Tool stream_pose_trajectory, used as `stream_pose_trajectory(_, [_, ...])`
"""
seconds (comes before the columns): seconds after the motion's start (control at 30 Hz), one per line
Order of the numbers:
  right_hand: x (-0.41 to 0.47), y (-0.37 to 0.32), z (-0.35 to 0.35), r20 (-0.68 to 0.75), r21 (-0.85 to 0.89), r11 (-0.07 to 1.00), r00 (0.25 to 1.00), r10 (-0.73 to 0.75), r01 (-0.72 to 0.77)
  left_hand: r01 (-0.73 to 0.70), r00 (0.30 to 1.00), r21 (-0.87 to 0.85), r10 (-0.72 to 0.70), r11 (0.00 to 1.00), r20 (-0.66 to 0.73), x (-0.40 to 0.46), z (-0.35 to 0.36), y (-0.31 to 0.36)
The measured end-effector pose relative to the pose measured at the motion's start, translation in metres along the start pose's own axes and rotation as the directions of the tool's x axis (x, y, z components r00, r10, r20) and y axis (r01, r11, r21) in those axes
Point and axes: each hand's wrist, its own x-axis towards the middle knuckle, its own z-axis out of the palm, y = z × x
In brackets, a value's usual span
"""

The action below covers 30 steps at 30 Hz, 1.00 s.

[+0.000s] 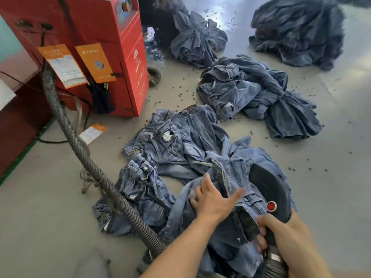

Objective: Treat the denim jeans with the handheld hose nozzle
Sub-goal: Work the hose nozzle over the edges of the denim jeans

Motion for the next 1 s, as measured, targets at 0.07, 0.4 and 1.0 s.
stream_pose_trajectory(0.07, [0.006, -0.004, -0.005, 0.003, -0.022, 1.000, 1.000, -0.005, 0.005, 0.101, 0.995, 0.248, -0.095, 0.963, -0.035, 0.013, 0.008, 0.012])
stream_pose_trajectory(0.4, [0.027, -0.008, 0.020, 0.187, -0.275, 0.960, 0.982, 0.005, 0.047, 0.079, 0.986, -0.516, -0.142, 0.853, -0.084, 0.014, -0.082, -0.069])
stream_pose_trajectory(1.0, [-0.005, 0.017, 0.060, 0.248, -0.711, 0.683, 0.969, 0.017, 0.170, 0.259, 0.955, -0.923, -0.221, 0.285, 0.199, 0.009, -0.066, -0.046])
